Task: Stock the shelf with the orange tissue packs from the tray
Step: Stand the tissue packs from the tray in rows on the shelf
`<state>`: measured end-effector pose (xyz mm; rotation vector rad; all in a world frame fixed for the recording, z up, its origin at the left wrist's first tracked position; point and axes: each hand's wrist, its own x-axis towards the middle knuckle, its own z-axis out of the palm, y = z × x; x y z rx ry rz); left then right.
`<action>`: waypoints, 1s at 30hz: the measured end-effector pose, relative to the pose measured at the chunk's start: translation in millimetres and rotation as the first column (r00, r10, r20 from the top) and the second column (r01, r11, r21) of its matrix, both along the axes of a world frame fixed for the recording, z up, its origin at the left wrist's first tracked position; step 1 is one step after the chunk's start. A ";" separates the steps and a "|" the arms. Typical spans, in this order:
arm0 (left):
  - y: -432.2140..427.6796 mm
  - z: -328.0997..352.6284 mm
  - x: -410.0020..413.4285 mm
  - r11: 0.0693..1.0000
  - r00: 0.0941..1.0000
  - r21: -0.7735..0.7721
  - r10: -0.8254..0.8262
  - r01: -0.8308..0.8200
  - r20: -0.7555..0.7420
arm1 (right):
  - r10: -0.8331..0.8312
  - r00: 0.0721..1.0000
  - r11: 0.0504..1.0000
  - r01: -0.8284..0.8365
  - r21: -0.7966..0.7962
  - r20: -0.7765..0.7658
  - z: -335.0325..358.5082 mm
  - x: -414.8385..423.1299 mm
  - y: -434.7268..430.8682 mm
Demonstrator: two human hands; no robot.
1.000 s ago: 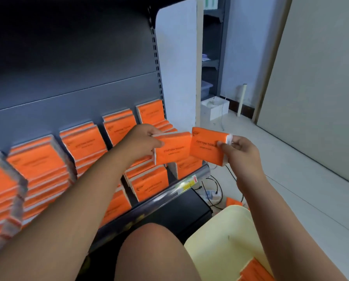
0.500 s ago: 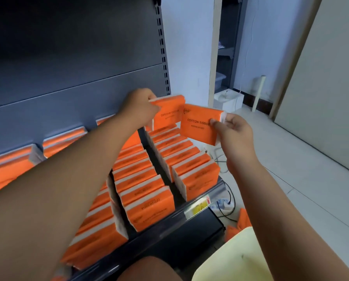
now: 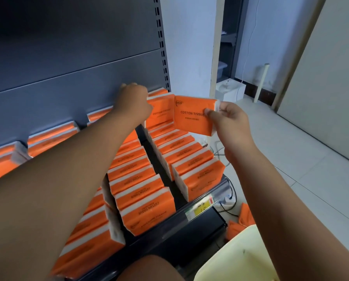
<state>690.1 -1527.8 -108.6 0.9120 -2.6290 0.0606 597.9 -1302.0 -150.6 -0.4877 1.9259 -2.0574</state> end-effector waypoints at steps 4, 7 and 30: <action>-1.9 2.3 -0.2 0.997 0.998 -0.080 0.004 0.001 0.065 | 0.045 0.999 0.999 -0.045 0.014 -0.009 0.2 -2.4 -8.8; -3.7 -2.0 0.4 0.996 0.997 -0.093 -0.003 0.011 0.083 | 0.103 0.995 0.995 -0.103 0.011 -0.013 -1.5 -1.8 -16.4; 13.7 -1.1 29.4 0.975 0.976 -0.052 -0.218 0.217 -0.022 | 0.217 0.937 0.948 -0.135 0.289 -0.273 -12.6 -5.9 -72.4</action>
